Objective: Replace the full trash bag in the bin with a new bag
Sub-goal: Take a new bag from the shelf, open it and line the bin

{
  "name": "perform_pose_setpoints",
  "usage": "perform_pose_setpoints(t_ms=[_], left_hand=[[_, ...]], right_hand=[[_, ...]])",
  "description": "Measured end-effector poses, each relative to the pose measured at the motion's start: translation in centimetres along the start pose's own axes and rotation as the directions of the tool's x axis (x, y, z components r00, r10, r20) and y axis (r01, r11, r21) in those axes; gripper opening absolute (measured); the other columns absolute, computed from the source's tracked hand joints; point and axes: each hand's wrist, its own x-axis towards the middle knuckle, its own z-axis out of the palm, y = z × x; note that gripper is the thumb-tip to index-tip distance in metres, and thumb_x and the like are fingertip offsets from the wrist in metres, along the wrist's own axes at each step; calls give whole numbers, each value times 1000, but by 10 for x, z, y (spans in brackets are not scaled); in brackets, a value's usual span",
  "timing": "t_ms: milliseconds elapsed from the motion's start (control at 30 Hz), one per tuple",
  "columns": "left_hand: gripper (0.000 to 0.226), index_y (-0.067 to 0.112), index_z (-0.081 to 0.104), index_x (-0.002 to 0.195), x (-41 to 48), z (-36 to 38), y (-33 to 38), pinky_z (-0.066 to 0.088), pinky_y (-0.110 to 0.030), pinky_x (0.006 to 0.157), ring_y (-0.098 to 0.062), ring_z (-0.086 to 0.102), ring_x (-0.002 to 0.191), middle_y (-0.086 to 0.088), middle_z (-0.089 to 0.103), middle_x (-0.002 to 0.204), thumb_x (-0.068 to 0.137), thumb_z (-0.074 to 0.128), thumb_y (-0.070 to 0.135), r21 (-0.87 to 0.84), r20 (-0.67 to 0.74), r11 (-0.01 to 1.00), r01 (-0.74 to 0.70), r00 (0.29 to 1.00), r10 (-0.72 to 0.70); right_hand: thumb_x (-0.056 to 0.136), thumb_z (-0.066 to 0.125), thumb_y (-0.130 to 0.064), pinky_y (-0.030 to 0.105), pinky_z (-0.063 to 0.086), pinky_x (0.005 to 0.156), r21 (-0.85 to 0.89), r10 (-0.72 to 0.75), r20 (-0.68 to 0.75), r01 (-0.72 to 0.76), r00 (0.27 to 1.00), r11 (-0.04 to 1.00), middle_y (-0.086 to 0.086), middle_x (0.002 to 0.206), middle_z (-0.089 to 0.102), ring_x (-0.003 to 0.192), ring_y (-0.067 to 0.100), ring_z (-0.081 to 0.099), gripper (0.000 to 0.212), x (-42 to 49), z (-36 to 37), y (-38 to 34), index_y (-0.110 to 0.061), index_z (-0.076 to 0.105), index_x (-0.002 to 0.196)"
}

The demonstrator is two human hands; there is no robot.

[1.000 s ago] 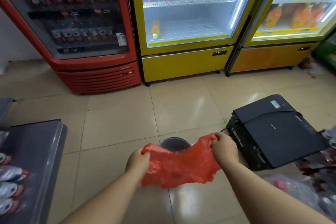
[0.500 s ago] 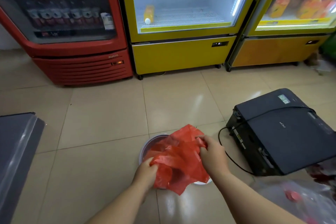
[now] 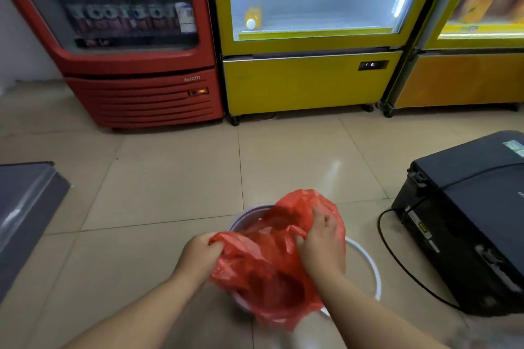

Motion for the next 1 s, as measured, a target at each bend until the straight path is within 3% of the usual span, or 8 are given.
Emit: perform_pose_setpoints(t_ms=[100,200,400,500,667,767,867,1000], left_hand=[[23,4,70,66,13,1,-11,43,-30,61,-17,56,61,-6,65,60,79,52,5,-1,-25,998,-63,998,62],[26,3,71,70,19,5,-16,45,-31,65,-17,58,64,-10,69,68,69,51,19,-23,-10,992,-121,993,121],[21,-2,71,76,25,19,-26,45,-30,68,-18,59,69,-24,72,80,81,50,-2,14,8,988,-157,988,157],[19,-5,68,75,33,22,-31,44,-31,68,-18,57,69,-26,71,80,80,50,-2,59,8,986,-158,987,158],[20,6,67,71,49,18,-43,44,-31,65,-21,59,68,-14,71,75,81,50,6,202,-12,969,-141,989,146],[9,13,61,78,63,9,-46,47,-35,66,-23,61,74,-8,66,81,82,54,9,272,-107,950,-155,976,190],[19,22,48,83,77,0,-44,43,-31,60,-23,56,75,-4,56,87,79,60,7,251,-182,946,-205,950,254],[40,28,36,65,90,-8,-31,35,-26,58,-12,42,66,5,43,77,70,64,0,329,-156,883,-334,903,400]], right_hand=[[75,58,-63,40,34,108,-75,101,86,-94,991,993,13,158,10,139,30,31,104,14,19,14,-17,1,150],[73,56,-69,43,31,110,-29,154,269,-152,951,988,15,157,17,139,32,32,112,26,35,21,-16,-6,150],[80,32,-73,45,27,111,-190,76,464,15,883,982,18,154,23,140,34,30,91,30,61,12,-27,-5,150],[86,27,-67,45,22,114,-189,134,645,-13,752,982,20,154,24,140,36,29,85,35,79,11,-24,-8,150],[99,24,-40,43,18,118,-234,122,807,123,578,964,18,156,19,143,33,22,57,40,92,16,-10,25,147],[98,33,-39,36,28,112,-201,49,720,140,693,970,20,150,34,137,32,35,54,56,72,4,-6,38,141],[94,45,-29,31,46,81,-103,-78,500,149,862,983,22,107,67,95,30,63,37,82,37,-1,-4,68,108],[87,53,-4,18,38,35,295,31,396,-159,918,942,17,74,58,42,19,43,19,115,1,15,1,70,95]])
